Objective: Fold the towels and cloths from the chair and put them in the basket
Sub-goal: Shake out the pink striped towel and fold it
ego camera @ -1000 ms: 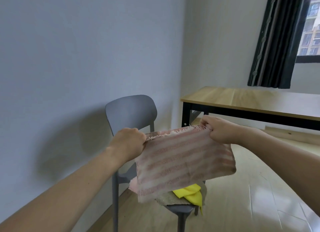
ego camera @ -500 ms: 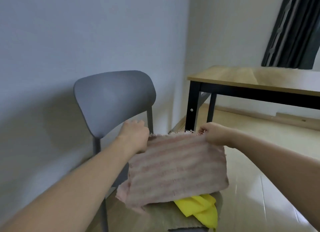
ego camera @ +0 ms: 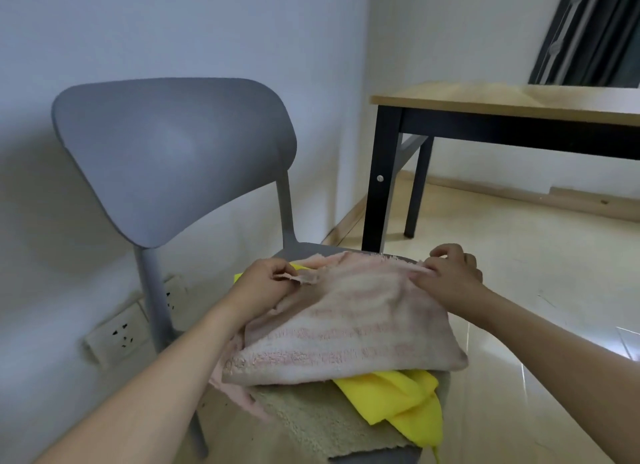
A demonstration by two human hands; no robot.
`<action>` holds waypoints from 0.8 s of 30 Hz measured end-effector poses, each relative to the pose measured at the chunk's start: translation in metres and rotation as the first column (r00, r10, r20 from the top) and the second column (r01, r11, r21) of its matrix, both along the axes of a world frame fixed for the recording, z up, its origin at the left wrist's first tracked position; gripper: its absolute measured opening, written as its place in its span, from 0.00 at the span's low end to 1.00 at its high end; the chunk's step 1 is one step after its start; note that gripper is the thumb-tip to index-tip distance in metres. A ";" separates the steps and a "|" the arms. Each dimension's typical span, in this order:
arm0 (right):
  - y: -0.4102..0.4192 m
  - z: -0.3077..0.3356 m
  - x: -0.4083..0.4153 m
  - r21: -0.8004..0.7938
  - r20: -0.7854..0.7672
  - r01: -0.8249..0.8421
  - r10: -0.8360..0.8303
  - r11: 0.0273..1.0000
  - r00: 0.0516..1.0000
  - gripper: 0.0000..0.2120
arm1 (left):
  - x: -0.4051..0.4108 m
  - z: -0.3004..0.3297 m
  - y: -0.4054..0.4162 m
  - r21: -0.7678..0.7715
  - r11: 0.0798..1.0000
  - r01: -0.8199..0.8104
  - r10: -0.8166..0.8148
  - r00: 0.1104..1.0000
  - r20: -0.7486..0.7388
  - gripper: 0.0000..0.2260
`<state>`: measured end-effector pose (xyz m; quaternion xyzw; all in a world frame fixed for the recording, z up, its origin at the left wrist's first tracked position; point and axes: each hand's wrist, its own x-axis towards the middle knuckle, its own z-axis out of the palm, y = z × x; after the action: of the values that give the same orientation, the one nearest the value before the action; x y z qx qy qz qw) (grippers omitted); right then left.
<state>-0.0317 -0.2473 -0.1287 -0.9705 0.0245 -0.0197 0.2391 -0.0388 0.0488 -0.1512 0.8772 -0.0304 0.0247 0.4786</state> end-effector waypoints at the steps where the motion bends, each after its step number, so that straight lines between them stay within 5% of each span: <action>1: -0.002 0.003 -0.003 0.176 -0.016 0.020 -0.018 0.984 1.000 0.09 | 0.002 0.000 0.002 0.005 1.000 0.003 -0.003 0.999 -0.047 0.08; 4: -0.009 0.009 -0.010 0.524 -0.241 0.092 0.044 0.847 0.970 0.08 | 0.010 -0.004 0.006 0.068 0.994 -0.082 0.094 0.979 -0.180 0.07; 8: -0.011 -0.001 -0.011 0.406 -0.505 0.173 0.063 0.898 0.861 0.11 | 0.020 -0.008 0.008 0.125 0.935 -0.331 0.352 0.906 -0.236 0.10; 12: -0.017 -0.011 -0.011 0.580 -0.432 0.271 0.008 0.769 0.902 0.21 | 0.021 -0.005 0.005 0.170 0.917 -0.361 0.393 0.890 -0.232 0.15; 15: -0.024 -0.010 -0.031 0.723 -0.402 0.283 0.051 0.630 0.914 0.23 | 0.002 0.002 0.011 -0.065 0.902 -0.427 0.392 0.873 -0.290 0.24; 19: -0.038 -0.021 -0.068 0.699 -0.451 0.296 0.079 0.651 0.889 0.19 | -0.057 0.010 0.022 -0.325 0.821 -0.469 0.300 0.839 -0.455 0.15; 24: -0.029 -0.034 -0.099 0.687 -0.332 0.286 -0.062 0.668 0.941 0.13 | -0.100 0.008 0.007 -0.057 0.915 -0.399 0.330 0.823 -0.461 0.06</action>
<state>-0.1306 -0.2761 -0.1624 -0.7812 0.1575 0.1066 0.5947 -0.1386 0.0558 -0.1427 0.8101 0.2497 -0.0817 0.5242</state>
